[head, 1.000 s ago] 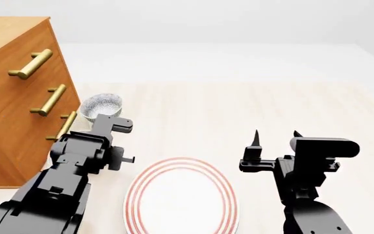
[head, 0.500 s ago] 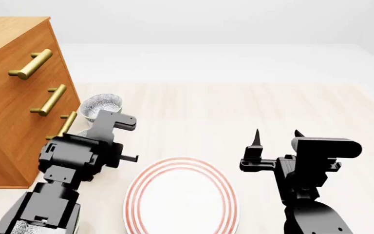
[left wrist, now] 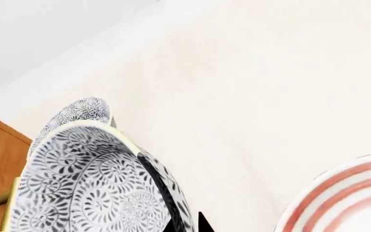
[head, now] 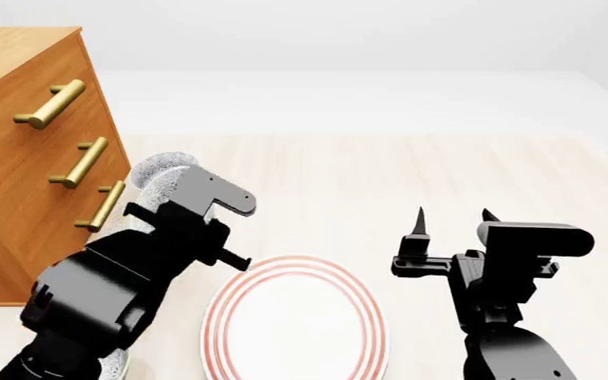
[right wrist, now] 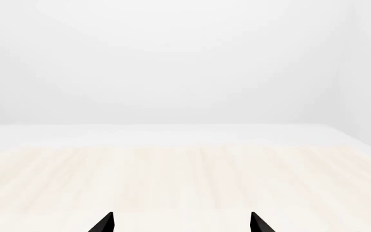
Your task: Put the bowl in the middle on the plate.
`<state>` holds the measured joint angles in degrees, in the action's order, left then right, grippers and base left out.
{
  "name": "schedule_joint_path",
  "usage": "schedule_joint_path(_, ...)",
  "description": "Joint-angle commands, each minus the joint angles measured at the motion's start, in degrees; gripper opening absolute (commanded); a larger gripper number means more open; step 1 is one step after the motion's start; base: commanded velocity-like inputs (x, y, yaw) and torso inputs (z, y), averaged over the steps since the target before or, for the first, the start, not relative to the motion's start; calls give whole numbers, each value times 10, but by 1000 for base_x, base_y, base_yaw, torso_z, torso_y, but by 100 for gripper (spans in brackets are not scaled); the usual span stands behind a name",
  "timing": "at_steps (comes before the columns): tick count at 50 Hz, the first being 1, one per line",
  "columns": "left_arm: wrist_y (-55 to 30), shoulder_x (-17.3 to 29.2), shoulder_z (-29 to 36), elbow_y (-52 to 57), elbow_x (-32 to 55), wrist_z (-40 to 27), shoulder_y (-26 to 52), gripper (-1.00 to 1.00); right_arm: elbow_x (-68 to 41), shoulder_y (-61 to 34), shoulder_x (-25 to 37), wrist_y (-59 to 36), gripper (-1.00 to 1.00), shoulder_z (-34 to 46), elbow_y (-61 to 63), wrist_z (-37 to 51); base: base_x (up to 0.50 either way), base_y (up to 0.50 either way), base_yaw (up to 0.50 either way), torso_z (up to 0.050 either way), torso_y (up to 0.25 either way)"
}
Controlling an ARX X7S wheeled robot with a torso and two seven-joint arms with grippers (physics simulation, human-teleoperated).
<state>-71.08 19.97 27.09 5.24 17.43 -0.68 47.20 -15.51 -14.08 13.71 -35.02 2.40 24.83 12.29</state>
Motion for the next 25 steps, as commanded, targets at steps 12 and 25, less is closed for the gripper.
schedule_joint_path(12,8,122,243,356,-44,15,-41,-100,-8,1,3,3,100,-5,-5,7,0,0,0,0,0)
schedule_joint_path(25,6,127,329,405,-59,29,-11,-100,-13,-2,7,-4,100,-3,0,10,0,0,0,0,0)
